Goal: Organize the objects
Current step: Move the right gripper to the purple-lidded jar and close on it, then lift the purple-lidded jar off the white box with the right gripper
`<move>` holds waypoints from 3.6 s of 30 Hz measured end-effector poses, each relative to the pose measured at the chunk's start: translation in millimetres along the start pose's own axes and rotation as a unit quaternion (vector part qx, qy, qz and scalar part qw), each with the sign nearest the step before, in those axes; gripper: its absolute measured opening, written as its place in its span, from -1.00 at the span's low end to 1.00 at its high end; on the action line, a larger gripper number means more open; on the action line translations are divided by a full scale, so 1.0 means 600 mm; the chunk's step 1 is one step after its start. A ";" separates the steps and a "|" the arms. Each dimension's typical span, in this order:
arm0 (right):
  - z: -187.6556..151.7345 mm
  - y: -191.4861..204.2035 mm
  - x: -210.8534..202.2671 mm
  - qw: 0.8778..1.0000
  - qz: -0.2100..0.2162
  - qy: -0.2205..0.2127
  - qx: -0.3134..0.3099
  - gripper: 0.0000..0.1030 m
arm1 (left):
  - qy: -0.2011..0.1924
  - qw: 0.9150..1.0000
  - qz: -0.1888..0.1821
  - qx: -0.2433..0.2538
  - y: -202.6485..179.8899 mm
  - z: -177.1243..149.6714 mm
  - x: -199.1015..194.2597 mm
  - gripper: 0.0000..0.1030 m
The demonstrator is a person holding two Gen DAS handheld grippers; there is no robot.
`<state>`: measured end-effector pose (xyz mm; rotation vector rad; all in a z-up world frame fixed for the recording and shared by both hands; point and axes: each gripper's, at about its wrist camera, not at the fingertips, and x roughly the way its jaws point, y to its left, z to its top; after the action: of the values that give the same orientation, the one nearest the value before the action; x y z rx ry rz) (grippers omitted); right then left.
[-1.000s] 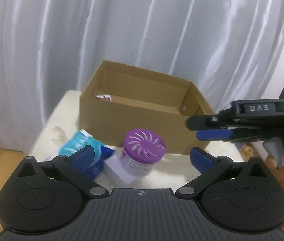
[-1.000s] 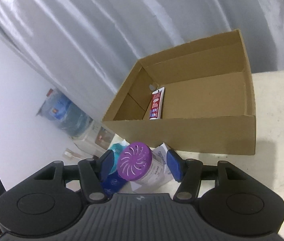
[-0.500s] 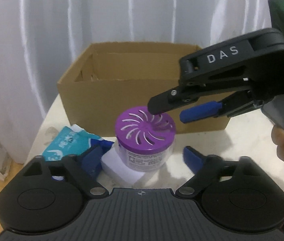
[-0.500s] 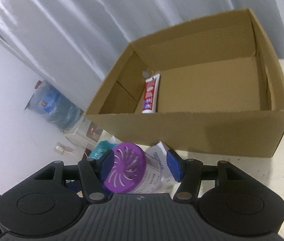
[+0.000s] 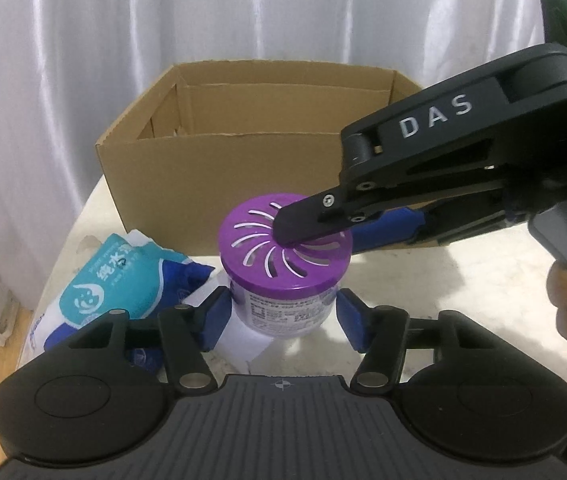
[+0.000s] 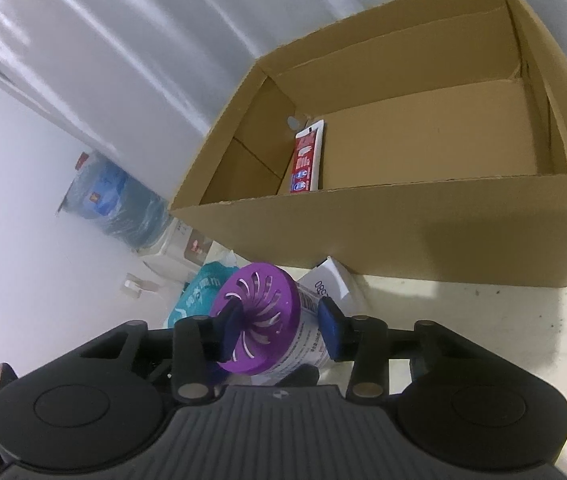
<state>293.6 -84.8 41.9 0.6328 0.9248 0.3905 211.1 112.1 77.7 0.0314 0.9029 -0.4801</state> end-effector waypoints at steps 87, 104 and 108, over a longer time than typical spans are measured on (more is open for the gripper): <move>-0.009 0.000 -0.004 1.000 0.000 0.012 0.025 -0.12 | 0.010 0.998 0.033 0.050 -0.022 -0.010 0.020 0.24; -0.014 0.006 -0.012 1.000 0.008 0.010 0.024 -0.12 | 0.005 0.998 0.039 0.052 -0.019 0.000 0.016 0.23; -0.015 0.011 -0.022 1.000 0.011 0.004 0.022 -0.12 | -0.001 0.998 0.041 0.056 -0.022 0.005 0.008 0.23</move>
<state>278.8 -84.2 50.4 0.6822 0.9373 0.3931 210.4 97.9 77.8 0.1690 0.8697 -0.4538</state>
